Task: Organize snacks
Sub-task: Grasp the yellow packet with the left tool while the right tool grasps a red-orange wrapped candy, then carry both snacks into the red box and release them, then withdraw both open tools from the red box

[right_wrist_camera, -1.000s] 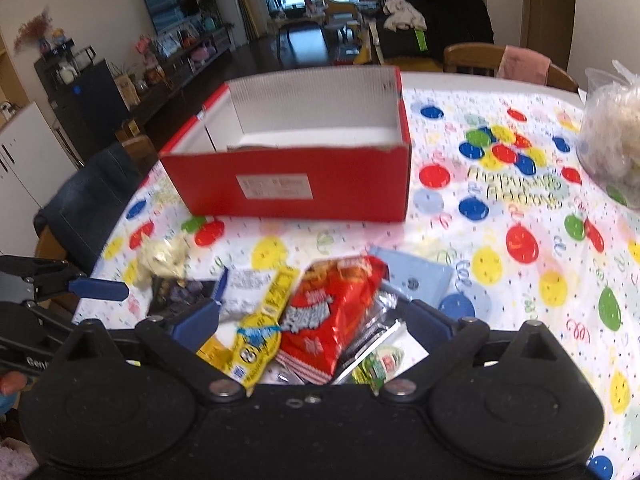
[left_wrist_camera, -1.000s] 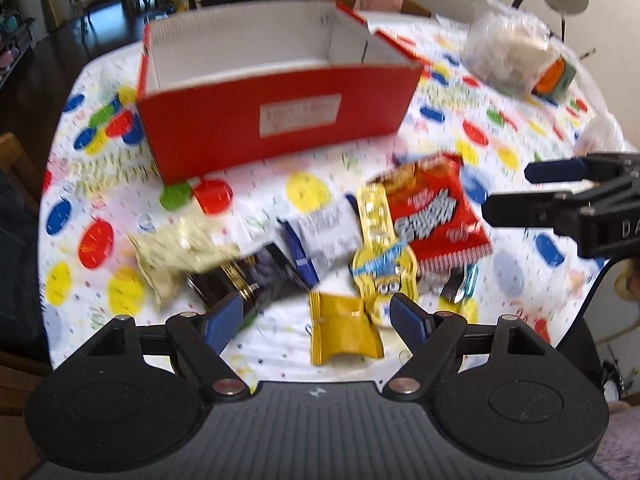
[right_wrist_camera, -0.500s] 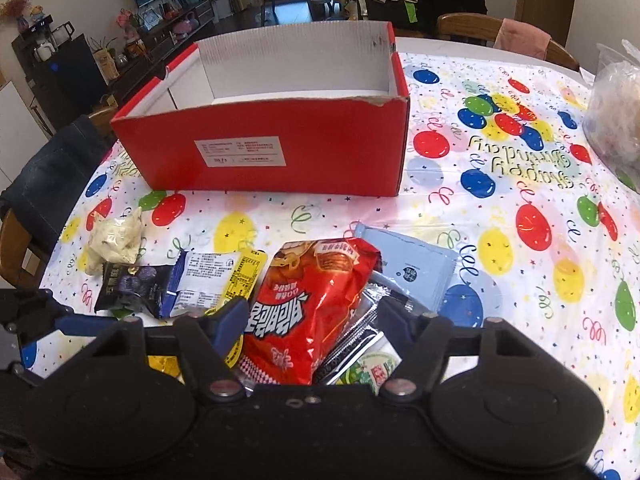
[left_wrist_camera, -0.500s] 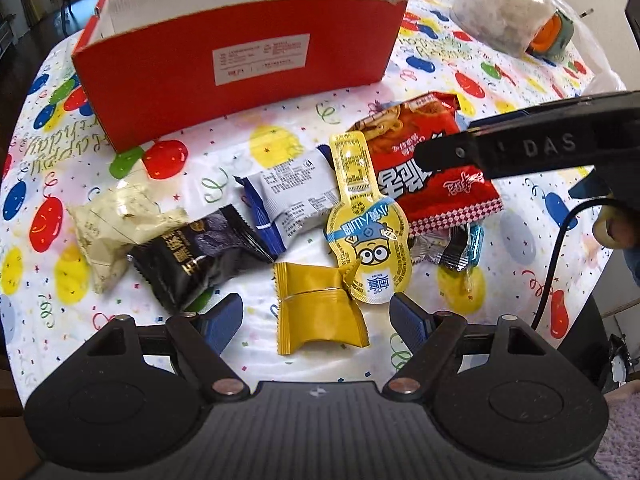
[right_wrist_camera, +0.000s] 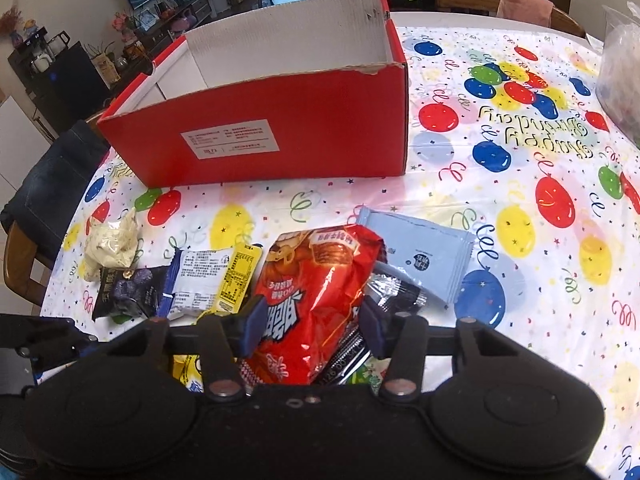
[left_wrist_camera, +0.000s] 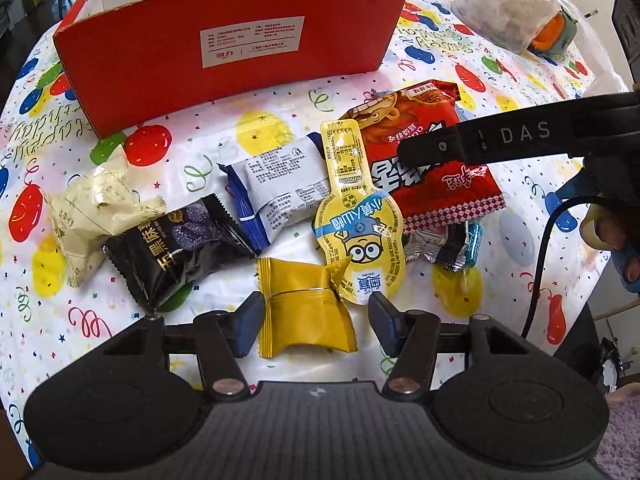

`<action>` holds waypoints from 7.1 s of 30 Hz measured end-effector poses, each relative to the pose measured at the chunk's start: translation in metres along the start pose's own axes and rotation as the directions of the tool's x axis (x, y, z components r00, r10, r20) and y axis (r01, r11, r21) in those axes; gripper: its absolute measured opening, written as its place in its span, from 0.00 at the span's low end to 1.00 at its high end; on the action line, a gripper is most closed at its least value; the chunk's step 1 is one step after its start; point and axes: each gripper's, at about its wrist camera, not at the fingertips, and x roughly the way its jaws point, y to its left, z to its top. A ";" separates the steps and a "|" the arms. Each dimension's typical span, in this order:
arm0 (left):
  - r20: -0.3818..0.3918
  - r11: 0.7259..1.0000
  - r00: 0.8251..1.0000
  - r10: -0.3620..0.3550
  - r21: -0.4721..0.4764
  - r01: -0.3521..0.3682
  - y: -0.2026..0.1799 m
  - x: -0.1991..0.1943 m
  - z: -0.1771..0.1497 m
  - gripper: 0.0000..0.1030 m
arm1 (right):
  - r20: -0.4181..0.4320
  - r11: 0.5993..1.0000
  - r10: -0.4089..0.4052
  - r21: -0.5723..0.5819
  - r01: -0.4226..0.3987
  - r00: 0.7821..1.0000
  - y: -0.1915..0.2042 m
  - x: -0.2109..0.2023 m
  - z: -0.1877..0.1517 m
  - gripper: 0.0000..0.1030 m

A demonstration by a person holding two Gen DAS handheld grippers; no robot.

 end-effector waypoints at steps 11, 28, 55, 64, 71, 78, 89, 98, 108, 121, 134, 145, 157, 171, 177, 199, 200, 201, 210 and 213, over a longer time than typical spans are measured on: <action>0.000 0.997 1.000 0.002 -0.073 -0.002 0.011 -0.003 0.002 0.39 | 0.029 0.999 0.029 0.035 -0.030 0.999 -0.001 -0.009 -0.001 0.29; 0.024 0.990 0.999 -0.024 -0.140 0.027 0.025 -0.013 -0.004 0.34 | 0.126 1.000 0.026 -0.009 -0.025 0.992 0.023 -0.046 -0.008 0.18; 0.077 0.950 0.997 -0.032 -0.308 0.055 0.077 -0.043 -0.017 0.26 | 0.225 1.000 0.031 -0.001 -0.031 0.974 0.023 -0.089 -0.003 0.18; 0.011 0.960 0.999 -0.033 -0.279 0.035 0.068 -0.022 -0.015 0.39 | 0.216 0.999 0.037 0.001 -0.038 0.976 0.022 -0.087 -0.005 0.18; -0.010 0.967 1.000 0.005 -0.254 -0.007 0.060 -0.017 -0.015 0.32 | 0.213 0.999 0.041 0.016 -0.045 0.976 0.018 -0.086 -0.009 0.18; -0.008 0.959 1.000 0.007 -0.282 -0.009 0.063 -0.021 -0.017 0.26 | 0.216 0.998 0.046 0.020 -0.052 0.975 0.015 -0.086 -0.008 0.18; 0.091 0.965 0.996 0.001 -0.262 0.023 0.049 -0.060 0.009 0.22 | 0.255 0.997 0.071 -0.008 -0.071 0.964 0.015 -0.093 0.016 0.18; 0.220 0.966 0.975 0.032 -0.256 0.026 0.050 -0.104 0.066 0.22 | 0.308 0.995 0.098 -0.056 -0.084 0.946 0.013 -0.099 0.064 0.18; 0.269 0.962 0.951 0.154 -0.261 -0.082 0.063 -0.109 0.146 0.22 | 0.335 0.996 0.076 -0.062 -0.058 0.939 0.001 -0.077 0.139 0.18; 0.152 0.928 0.946 0.287 -0.289 -0.235 0.100 -0.054 0.218 0.22 | 0.212 0.996 0.030 -0.087 -0.012 0.977 -0.002 0.006 0.198 0.18; 0.039 0.922 0.949 0.314 -0.250 -0.295 0.108 -0.006 0.244 0.22 | 0.083 0.997 0.079 -0.029 -0.077 0.993 0.006 0.071 0.217 0.18; -0.033 0.922 0.952 0.304 -0.242 -0.303 0.116 0.016 0.243 0.22 | 0.015 0.997 0.054 -0.051 -0.053 0.998 0.008 0.088 0.208 0.22; -0.028 0.915 0.958 0.284 -0.290 -0.280 0.120 0.006 0.234 0.23 | 0.018 0.996 0.001 -0.090 0.000 1.000 0.009 0.072 0.202 0.34; 0.082 0.936 0.967 0.243 -0.283 -0.211 0.099 -0.045 0.211 0.28 | 0.100 0.993 0.068 -0.107 -0.057 0.993 0.024 0.007 0.182 0.46; 0.135 0.946 0.965 0.224 -0.269 -0.182 0.088 -0.069 0.197 0.29 | 0.142 0.991 0.084 -0.118 -0.067 0.986 0.031 -0.019 0.169 0.50; 0.323 0.964 0.921 0.217 -0.218 -0.150 0.057 -0.141 0.130 0.71 | 0.285 0.984 0.127 -0.153 -0.086 0.950 0.052 -0.102 0.104 0.89; 0.327 0.965 0.920 0.216 -0.214 -0.150 0.057 -0.143 0.126 0.73 | 0.292 0.984 0.129 -0.159 -0.085 0.948 0.053 -0.104 0.100 0.91; 0.333 0.966 0.918 0.217 -0.212 -0.152 0.057 -0.145 0.123 0.76 | 0.296 0.983 0.130 -0.164 -0.083 0.946 0.053 -0.106 0.096 0.92; 0.344 0.967 0.915 0.209 -0.213 -0.140 0.063 -0.148 0.078 0.79 | 0.303 0.987 0.065 -0.162 -0.016 0.951 0.046 -0.107 0.058 0.99; 0.312 0.964 0.927 0.206 -0.227 -0.137 0.070 -0.138 0.064 0.79 | 0.284 0.989 0.032 -0.150 0.012 0.958 0.039 -0.103 0.044 0.99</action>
